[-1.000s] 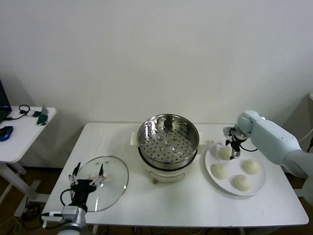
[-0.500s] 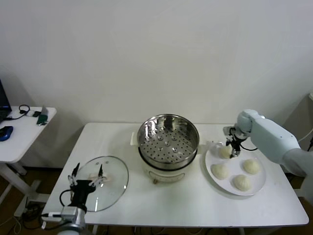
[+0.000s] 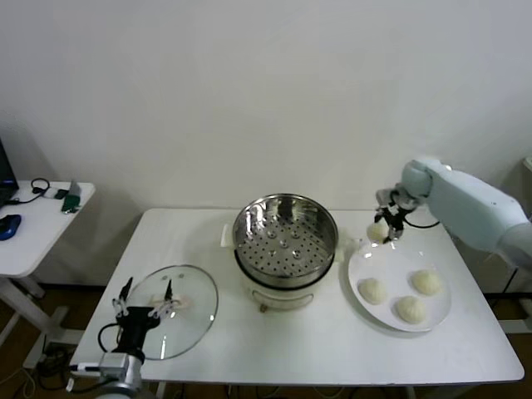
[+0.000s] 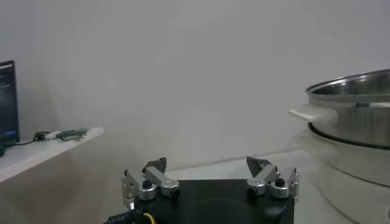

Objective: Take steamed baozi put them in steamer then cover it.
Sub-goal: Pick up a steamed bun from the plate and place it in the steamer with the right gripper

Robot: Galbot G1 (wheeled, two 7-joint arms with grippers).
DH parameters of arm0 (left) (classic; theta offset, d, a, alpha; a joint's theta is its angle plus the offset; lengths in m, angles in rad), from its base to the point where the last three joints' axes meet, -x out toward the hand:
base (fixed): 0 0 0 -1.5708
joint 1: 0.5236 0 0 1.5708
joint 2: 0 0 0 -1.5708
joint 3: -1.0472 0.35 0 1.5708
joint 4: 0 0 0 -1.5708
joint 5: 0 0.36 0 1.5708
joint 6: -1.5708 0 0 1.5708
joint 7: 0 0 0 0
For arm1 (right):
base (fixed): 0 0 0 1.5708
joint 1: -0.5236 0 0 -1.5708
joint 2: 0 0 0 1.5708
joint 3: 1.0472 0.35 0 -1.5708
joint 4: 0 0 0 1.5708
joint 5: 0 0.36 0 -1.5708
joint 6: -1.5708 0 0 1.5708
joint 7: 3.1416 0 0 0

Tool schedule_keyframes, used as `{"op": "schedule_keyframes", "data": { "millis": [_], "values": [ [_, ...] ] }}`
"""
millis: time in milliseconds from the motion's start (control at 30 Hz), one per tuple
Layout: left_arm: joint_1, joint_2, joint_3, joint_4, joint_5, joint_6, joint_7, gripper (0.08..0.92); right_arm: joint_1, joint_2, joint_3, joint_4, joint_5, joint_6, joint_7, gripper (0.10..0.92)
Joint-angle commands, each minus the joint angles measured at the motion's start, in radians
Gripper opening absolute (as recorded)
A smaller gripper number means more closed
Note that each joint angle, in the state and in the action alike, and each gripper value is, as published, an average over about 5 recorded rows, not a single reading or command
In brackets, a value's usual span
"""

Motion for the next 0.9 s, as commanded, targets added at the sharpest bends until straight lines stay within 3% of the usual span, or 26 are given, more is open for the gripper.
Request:
{"op": "schedule_keyframes", "data": {
  "millis": [33,500,900],
  "values": [
    [0.006,0.0,0.003,-0.011,-0.003,0.002,-0.001,0.823,0.372,0.021,-0.281,0.167,0.13,0.096,-0.014,0.671],
    [0.025,0.006,0.007,-0.03,-0.018,0.004,-0.011,0.823,0.455,0.203,-0.286,0.41,-0.034,0.225,-0.012,0.677],
    [0.037,0.017,0.003,-0.05,-0.02,0.011,-0.011,0.823,0.175,0.339,-0.18,0.354,-0.325,0.299,0.018,0.687]
  ]
}}
